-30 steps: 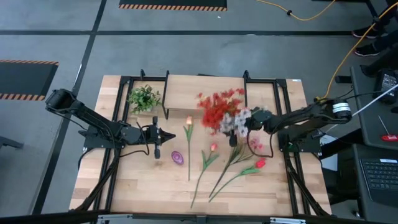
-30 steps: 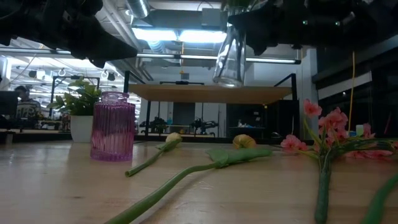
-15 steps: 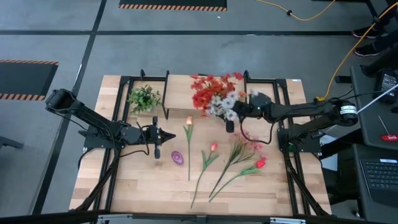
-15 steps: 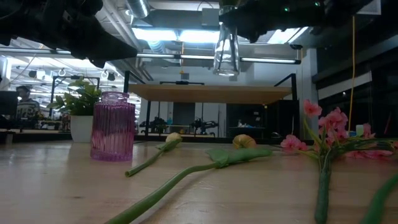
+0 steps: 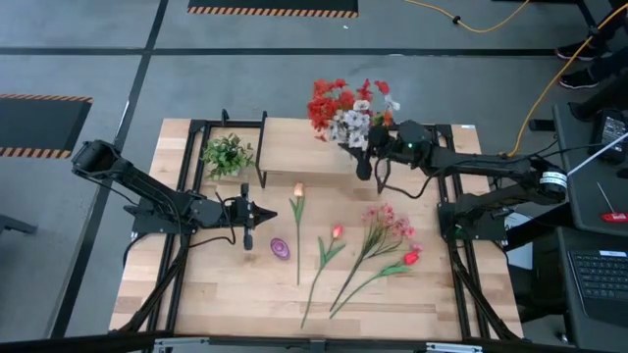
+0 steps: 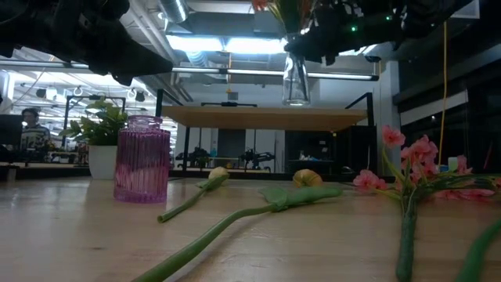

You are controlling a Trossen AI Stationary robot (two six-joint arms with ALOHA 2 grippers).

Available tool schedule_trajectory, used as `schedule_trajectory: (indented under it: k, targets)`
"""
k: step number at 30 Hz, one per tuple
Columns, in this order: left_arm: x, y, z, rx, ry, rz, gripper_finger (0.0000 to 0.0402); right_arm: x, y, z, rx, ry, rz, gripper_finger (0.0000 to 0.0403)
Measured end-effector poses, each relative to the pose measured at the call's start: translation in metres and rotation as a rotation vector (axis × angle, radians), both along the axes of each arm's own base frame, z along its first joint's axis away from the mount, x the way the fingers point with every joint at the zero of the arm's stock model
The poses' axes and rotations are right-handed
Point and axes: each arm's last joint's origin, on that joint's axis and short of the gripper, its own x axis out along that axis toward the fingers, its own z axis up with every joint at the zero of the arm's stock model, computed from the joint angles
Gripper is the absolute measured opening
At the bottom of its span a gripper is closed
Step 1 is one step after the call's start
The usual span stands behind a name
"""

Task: Pick and place flowers into a vace then onto a shelf
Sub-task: Put the transparent vase with flowers on the shelf

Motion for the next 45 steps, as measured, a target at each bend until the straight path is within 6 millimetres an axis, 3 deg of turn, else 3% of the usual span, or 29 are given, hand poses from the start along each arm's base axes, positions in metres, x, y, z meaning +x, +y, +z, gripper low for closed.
schedule_trajectory:
  k: [16, 23, 35, 41, 45]
  targets:
    - [0.0, 0.0, 0.0, -0.002, 0.001, -0.008, 0.0003, -0.029, -0.036, 0.006, 0.02, 0.013, -0.054, 0.0177]
    - [0.0, 0.0, 0.0, -0.002, 0.001, -0.008, 0.0003, -0.045, -0.033, 0.017, 0.016, 0.007, -0.038, 0.0177]
    - [0.0, 0.0, 0.0, -0.003, 0.001, -0.012, 0.0003, -0.046, -0.032, 0.013, 0.063, 0.025, 0.0, 0.0177]
    - [0.0, 0.0, 0.0, -0.065, -0.01, -0.001, 0.0003, -0.055, -0.026, -0.003, 0.034, -0.11, 0.01, 0.0177]
    - [0.0, 0.0, 0.0, -0.086, -0.014, 0.003, 0.0003, -0.068, -0.02, 0.003, -0.008, -0.149, 0.004, 0.0177]
